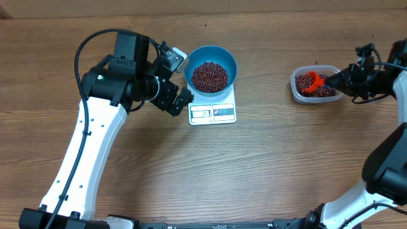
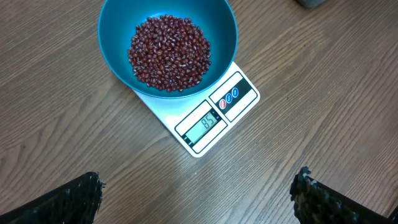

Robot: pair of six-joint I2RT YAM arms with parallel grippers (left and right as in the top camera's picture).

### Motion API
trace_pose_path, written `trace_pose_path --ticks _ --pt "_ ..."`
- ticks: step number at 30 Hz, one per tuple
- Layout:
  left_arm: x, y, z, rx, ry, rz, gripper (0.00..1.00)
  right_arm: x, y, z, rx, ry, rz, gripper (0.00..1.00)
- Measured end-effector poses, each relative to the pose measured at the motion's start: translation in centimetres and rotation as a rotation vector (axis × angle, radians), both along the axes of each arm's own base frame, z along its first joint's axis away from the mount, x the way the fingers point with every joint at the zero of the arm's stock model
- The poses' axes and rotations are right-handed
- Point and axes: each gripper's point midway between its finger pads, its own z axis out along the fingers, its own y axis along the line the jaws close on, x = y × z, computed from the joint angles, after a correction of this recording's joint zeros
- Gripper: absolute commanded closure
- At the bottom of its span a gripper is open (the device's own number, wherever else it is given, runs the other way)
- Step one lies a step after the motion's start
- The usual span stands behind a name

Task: Scoop item into bowl and weigh 150g on scale
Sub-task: 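Scoop red beans from the tub with the right gripper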

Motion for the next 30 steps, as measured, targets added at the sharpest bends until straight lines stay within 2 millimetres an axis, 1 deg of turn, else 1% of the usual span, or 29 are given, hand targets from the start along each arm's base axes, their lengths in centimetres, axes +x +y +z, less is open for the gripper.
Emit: trace_pose_path --ticks 3,6,16,21,30 --pt "0.0 0.0 0.0 0.0 0.0 0.0 0.0 -0.1 -0.5 -0.4 0.039 0.005 -0.018 0.96" --pt "0.0 0.0 0.0 0.0 0.0 0.0 0.0 -0.4 -1.0 -0.4 0.074 0.003 -0.037 0.96" --pt "0.0 0.0 0.0 0.0 0.0 0.0 0.0 -0.9 -2.6 1.4 0.192 -0.073 -0.074 0.96" --pt "0.0 0.0 0.0 0.0 0.0 0.0 0.0 -1.4 -2.5 2.3 0.251 -0.104 -0.065 0.96" --pt "0.0 0.0 0.0 0.0 0.0 0.0 0.0 -1.5 -1.5 3.4 0.314 -0.148 -0.031 0.96"
